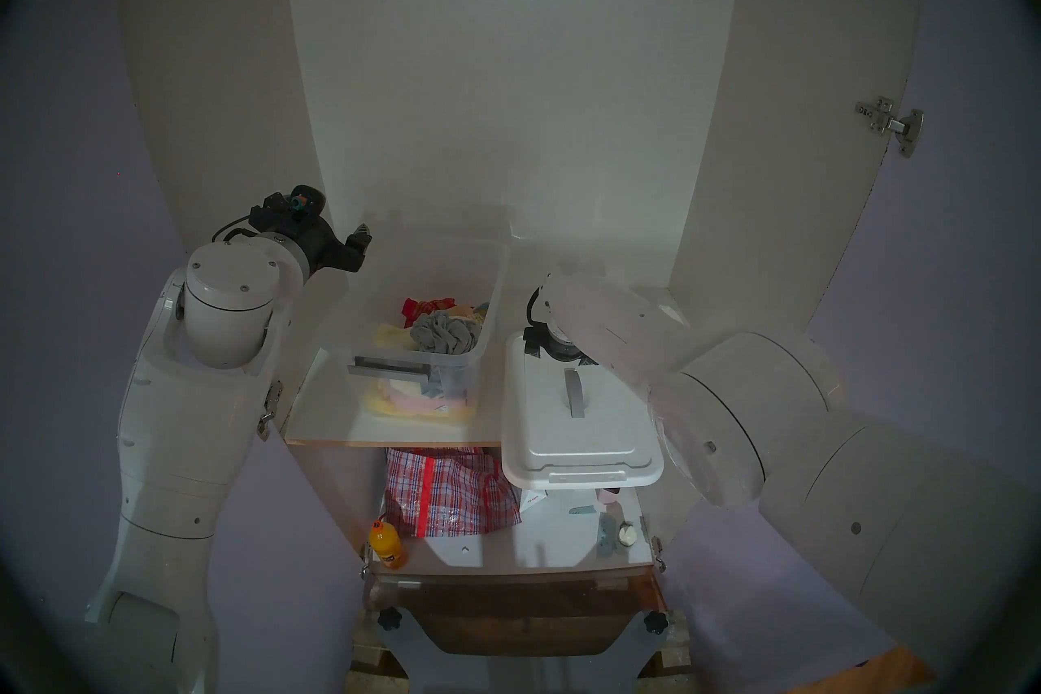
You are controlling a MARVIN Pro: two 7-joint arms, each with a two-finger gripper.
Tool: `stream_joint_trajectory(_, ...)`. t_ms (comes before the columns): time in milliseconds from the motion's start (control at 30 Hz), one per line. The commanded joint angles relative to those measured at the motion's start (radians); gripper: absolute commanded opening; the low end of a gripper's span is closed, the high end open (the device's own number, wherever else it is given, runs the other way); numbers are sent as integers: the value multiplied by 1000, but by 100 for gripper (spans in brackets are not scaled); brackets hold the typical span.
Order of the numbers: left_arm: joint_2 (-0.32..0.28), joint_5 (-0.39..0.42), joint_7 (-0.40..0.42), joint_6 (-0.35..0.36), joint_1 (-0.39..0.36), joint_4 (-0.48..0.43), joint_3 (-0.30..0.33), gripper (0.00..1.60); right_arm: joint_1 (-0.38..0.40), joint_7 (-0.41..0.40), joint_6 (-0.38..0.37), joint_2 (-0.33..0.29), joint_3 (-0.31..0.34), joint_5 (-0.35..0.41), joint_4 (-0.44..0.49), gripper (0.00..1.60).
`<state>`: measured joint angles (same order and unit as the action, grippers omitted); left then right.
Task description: Take clothing out of the storage bin and put the lid back on the bin
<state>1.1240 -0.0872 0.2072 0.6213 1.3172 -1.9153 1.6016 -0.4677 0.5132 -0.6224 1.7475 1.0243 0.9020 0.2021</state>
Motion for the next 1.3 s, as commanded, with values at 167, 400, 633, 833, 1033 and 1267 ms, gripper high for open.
stream_joint_trajectory(167,-3,1,-3,-5,-22,-29,6,160,-125,-113,180,-99,-145,-100,186,160)
stream_joint_trajectory(400,-4,1,-3,-4,-22,-29,6,160,-213,-98,145,-221,-230,-106,424,160)
stream_joint_trajectory(633,-4,2,-4,-4,-22,-30,5,160,-298,18,-3,-295,-202,-72,659,160)
stream_joint_trajectory(833,-5,3,-5,-3,-22,-31,5,160,-355,103,-65,-306,-149,-71,769,160)
stream_joint_trajectory(1033,-6,4,-5,-3,-22,-31,5,160,-361,121,-70,-306,-144,-64,782,160)
stream_joint_trajectory(1267,-6,4,-6,-3,-22,-31,4,160,-359,124,-68,-306,-147,-59,779,160)
